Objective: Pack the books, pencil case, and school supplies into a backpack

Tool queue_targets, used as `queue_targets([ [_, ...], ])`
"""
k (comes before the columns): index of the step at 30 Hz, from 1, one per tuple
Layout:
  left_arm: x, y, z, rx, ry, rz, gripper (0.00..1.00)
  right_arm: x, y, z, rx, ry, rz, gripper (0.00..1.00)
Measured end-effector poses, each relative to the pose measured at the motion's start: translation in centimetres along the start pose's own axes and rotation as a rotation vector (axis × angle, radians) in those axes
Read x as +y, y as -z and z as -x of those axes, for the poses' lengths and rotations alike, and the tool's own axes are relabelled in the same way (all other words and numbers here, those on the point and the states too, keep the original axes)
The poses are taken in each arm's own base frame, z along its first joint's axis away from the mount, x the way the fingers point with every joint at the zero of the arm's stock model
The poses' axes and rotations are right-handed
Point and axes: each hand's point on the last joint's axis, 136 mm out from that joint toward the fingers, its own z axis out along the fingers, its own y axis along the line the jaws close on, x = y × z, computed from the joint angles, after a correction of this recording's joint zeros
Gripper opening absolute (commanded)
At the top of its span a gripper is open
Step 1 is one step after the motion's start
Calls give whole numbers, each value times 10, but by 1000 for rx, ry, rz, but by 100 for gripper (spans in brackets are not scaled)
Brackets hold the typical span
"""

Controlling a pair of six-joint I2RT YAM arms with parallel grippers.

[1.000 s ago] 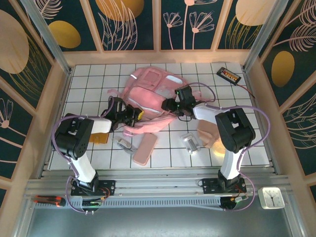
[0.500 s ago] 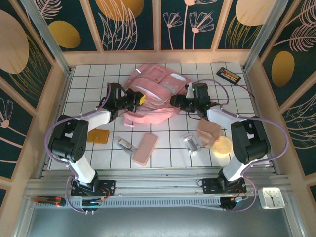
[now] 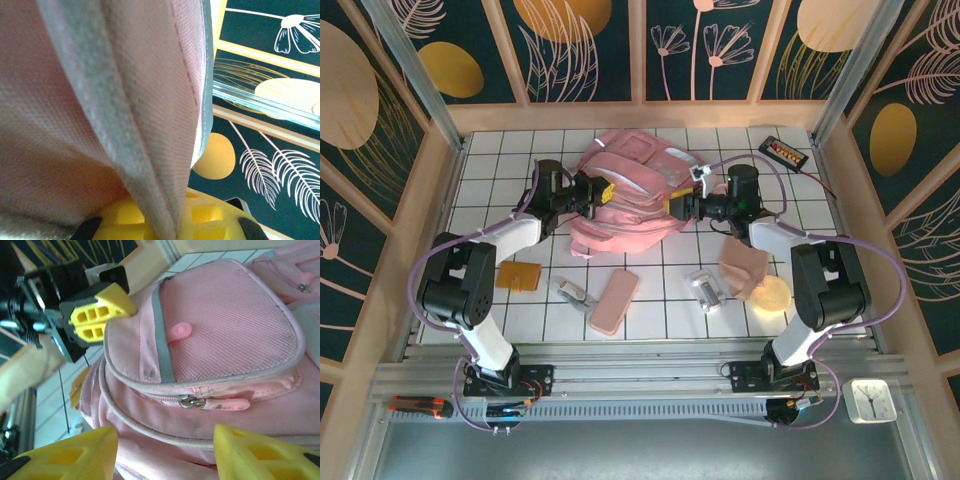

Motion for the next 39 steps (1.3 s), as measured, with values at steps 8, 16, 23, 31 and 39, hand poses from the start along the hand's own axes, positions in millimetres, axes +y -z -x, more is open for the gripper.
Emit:
queue_targets([
  [8,-17,4,3,7,6,-28,0,-31,14,-24,24,171,-115,57],
  [16,-64,8,2,26,-29,-100,0,-54,27,-43,51,299,-242,57],
  [23,-65,11,1,37,-12,-95,0,-50,28,-20,-42,357,-212,54],
  [31,-65,11,1,39,-9,-95,0,-57,9,-24,-53,288,-115,53],
  [39,-66,12,0,40,-10,-97,0,-68,-3,-16,-59,269,-92,52],
])
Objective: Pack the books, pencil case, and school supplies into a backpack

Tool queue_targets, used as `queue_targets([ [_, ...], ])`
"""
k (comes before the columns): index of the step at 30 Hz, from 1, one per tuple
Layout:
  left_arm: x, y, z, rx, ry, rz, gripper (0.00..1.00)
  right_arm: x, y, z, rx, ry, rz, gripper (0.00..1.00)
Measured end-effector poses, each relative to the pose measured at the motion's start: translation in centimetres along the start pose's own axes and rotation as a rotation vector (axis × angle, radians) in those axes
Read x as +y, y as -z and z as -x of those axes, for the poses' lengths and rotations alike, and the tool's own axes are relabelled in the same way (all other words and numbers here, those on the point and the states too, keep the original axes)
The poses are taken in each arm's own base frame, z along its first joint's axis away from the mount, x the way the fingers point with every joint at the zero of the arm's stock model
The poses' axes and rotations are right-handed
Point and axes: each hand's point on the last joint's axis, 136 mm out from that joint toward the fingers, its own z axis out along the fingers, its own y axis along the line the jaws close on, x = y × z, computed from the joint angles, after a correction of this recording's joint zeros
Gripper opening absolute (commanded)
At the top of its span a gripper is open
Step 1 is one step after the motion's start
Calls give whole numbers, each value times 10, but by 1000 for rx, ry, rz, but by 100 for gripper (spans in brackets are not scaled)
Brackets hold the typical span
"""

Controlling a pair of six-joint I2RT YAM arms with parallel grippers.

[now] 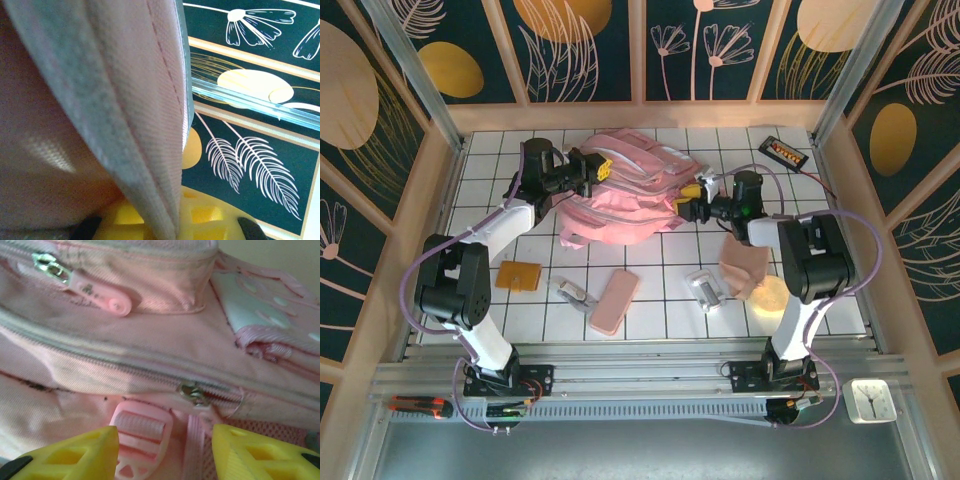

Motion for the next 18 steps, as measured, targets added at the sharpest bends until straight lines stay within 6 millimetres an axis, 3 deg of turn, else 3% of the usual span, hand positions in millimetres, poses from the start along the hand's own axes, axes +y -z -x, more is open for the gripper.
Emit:
queue_targets([
  [6,-1,1,-1,1,-2,-3,0,-7,-7,4,-7,-12,11,47],
  [18,-2,1,-1,1,0,-5,0,-11,-12,3,-3,-42,19,13],
])
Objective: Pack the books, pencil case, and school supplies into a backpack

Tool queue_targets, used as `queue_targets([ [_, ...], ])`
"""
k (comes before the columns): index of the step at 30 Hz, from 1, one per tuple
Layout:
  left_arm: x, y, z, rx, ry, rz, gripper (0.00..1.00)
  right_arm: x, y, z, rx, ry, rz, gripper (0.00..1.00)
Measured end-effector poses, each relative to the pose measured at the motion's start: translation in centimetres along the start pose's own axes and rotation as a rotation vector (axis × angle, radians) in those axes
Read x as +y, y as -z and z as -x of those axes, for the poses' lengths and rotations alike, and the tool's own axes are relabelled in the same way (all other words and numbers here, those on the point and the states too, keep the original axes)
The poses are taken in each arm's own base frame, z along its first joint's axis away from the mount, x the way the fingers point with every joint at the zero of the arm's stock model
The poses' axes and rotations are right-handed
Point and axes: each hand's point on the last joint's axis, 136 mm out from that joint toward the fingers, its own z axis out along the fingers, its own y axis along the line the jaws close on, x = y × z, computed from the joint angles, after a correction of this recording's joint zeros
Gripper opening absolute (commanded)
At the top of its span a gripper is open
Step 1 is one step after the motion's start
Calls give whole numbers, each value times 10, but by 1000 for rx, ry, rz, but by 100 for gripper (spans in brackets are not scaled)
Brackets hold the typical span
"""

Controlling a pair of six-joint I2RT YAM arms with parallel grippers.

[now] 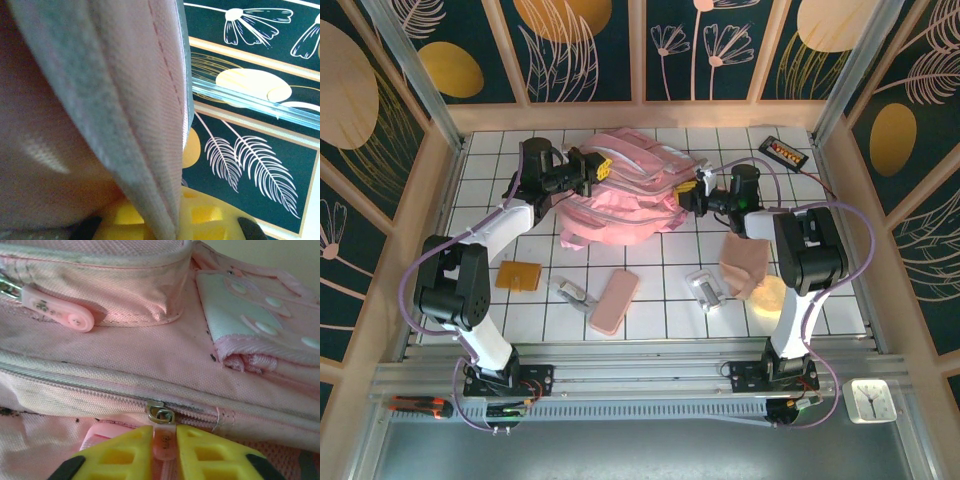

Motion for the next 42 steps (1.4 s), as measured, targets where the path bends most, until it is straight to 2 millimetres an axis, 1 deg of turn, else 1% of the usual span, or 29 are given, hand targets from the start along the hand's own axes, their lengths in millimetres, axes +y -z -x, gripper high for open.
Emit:
queue_targets([
  [4,0,0,0,0,0,0,0,1,0,-1,2,-5,8,0],
  [11,0,0,0,0,0,0,0,5,1,-7,4,-41,20,0],
  [12,0,0,0,0,0,0,0,8,1,-6,2,-54,33,9],
  [13,0,0,0,0,0,0,0,10,2,-5,0,-67,46,23],
  [14,0,0,0,0,0,0,0,12,2,-4,-4,-84,61,35],
  [15,0,0,0,0,0,0,0,14,1,-2,-8,-103,78,41],
  [17,-1,1,0,-1,-1,-2,0,15,-1,0,-21,-121,105,43],
  [22,-2,1,0,-1,-2,-4,0,13,-6,-4,-34,-176,130,43],
  [24,-2,1,0,-2,-3,-4,0,13,-6,-2,-43,-185,132,43],
  [27,-3,2,-1,-1,-5,-6,0,12,-8,0,-50,-192,142,40],
  [29,-4,2,-1,-2,-6,-7,0,11,-11,3,-53,-194,150,35],
  [30,-4,3,-1,-2,-6,-8,0,11,-12,3,-53,-195,151,30],
  [32,-4,3,-1,-3,-6,-8,0,9,-15,5,-55,-191,147,15],
  [35,-5,4,0,-5,-5,-9,0,7,-18,5,-51,-202,136,2],
  [36,-5,4,0,-6,-5,-9,0,7,-18,4,-51,-203,134,0],
  [42,-4,4,2,-12,-5,-9,0,5,-16,3,-43,-205,102,0],
])
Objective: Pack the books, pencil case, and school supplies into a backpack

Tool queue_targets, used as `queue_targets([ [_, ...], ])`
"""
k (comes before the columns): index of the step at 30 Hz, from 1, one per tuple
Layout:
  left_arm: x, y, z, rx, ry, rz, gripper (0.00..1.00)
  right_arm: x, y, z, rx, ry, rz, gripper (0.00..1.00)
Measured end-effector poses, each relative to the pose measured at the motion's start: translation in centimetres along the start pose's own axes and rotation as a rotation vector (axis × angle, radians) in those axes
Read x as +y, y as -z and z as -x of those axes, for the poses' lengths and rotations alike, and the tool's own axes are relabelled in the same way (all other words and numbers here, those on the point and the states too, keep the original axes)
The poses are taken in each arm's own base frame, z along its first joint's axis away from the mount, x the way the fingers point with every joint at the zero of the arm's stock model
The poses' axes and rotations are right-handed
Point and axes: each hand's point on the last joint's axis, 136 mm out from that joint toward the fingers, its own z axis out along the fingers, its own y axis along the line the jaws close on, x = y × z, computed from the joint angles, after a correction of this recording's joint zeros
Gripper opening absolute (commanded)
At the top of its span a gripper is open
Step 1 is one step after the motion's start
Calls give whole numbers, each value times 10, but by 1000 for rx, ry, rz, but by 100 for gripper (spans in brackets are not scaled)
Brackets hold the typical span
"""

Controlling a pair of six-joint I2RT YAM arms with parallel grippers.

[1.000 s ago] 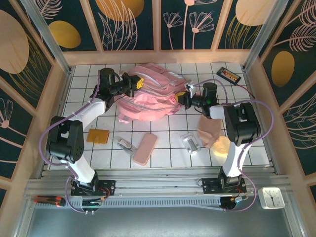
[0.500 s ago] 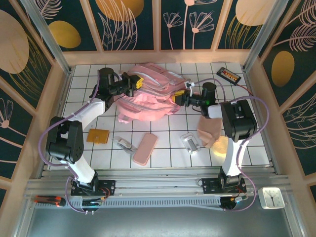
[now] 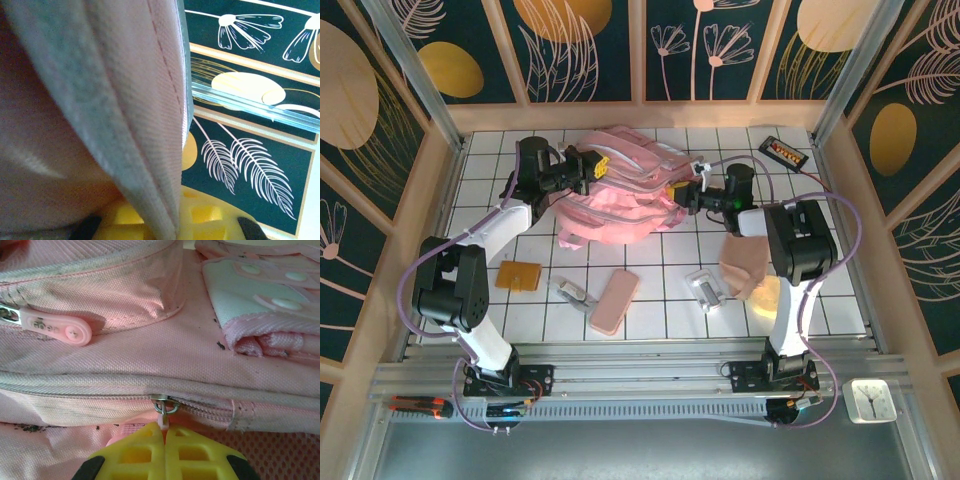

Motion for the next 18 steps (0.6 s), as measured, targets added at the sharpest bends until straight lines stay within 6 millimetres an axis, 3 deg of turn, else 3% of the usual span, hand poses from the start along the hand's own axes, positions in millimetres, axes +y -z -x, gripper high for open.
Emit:
queue_targets([
  [6,2,1,-1,0,-4,4,0,11,11,9,1,10,-19,0],
  [10,1,2,-2,5,-6,3,0,19,12,11,-18,-66,70,14],
  [18,4,2,-2,5,-9,16,0,17,4,6,-115,-242,222,28],
])
